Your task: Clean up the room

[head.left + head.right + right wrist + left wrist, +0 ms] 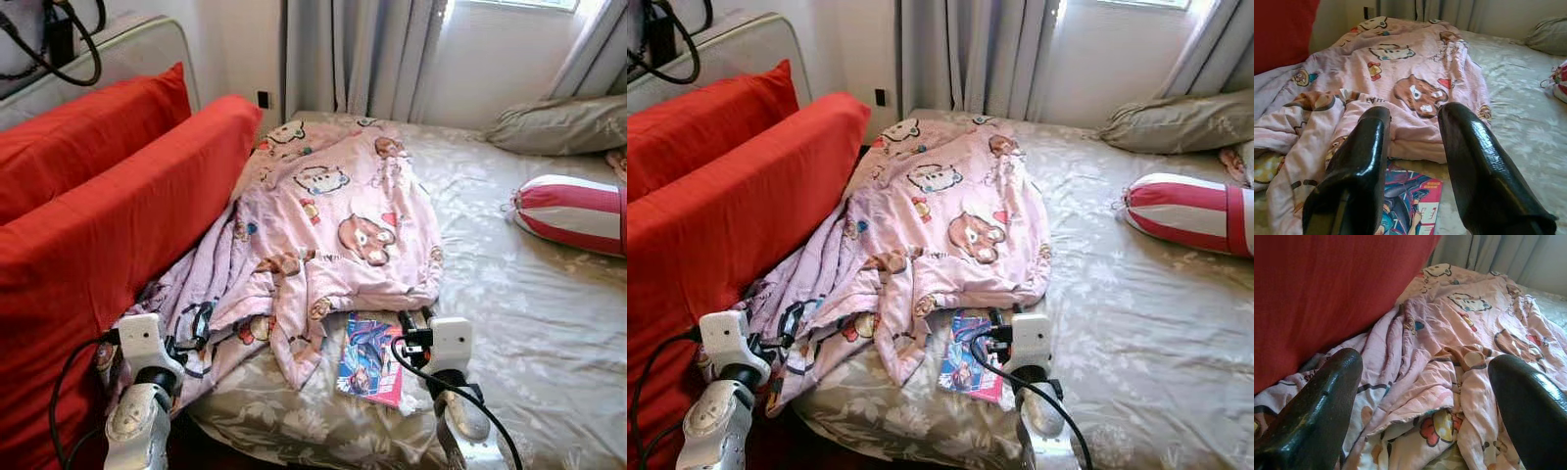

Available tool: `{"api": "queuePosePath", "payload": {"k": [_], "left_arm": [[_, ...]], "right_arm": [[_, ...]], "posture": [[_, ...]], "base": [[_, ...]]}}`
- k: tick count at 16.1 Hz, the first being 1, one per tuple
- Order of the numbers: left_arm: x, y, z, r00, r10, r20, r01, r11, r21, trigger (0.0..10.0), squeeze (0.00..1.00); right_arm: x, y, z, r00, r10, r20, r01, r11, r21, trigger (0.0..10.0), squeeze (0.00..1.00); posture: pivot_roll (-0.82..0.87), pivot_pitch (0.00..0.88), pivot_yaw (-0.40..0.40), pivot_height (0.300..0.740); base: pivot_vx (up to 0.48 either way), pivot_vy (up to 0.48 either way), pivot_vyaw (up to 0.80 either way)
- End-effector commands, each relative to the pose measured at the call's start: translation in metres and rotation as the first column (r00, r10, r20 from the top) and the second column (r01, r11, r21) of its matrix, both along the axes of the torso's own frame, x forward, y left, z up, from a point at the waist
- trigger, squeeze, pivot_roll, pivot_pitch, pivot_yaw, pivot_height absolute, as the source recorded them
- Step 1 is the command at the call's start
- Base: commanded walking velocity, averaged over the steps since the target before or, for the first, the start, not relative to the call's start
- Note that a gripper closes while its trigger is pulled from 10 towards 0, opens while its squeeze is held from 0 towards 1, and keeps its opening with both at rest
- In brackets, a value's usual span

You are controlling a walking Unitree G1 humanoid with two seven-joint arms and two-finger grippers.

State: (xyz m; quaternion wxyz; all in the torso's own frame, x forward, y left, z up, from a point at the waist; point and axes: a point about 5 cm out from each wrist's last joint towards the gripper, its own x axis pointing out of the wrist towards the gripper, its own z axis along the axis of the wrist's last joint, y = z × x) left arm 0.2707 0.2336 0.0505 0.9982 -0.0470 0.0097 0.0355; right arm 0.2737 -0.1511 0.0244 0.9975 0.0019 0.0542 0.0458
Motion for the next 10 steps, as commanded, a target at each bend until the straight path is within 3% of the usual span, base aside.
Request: {"api": "queuePosePath", "payload": {"k": [1,3,6,10], "left_arm": [[0.0022,-0.0018,0.0025,1.000,-0.009,-0.002,0.009,1.000,0.020,10.0,0.00],[0.0070,-0.0047,0.0055,1.000,-0.015,-0.001,0.015,1.000,0.028,10.0,0.00],[0.0081,-0.0024,0.0084,1.000,-0.009,0.008,0.009,1.000,0.012,10.0,0.00],[0.0066,0.0020,0.0101,1.000,0.006,0.015,-0.006,1.000,0.015,10.0,0.00]], "right_arm": [[0.0049,-0.0026,0.0040,1.000,-0.003,0.006,0.004,1.000,-0.003,10.0,0.00],[0.0067,-0.0035,0.0050,1.000,-0.014,0.001,0.014,1.000,0.009,10.0,0.00],[0.0056,-0.0066,0.0038,1.000,-0.027,-0.006,0.027,1.000,0.007,10.0,0.00],[0.0063,-0.0054,0.0055,1.000,-0.011,0.007,0.011,1.000,-0.019,10.0,0.00]], "posture": [[0.03,0.000,-0.052,0.740],[0.02,0.000,-0.048,0.740],[0.02,0.000,-0.047,0.740],[0.02,0.000,-0.047,0.740]], "base": [[0.000,0.000,0.00],[0.000,-0.480,0.00],[0.000,0.000,-0.70],[0.000,0.000,0.00]]}}
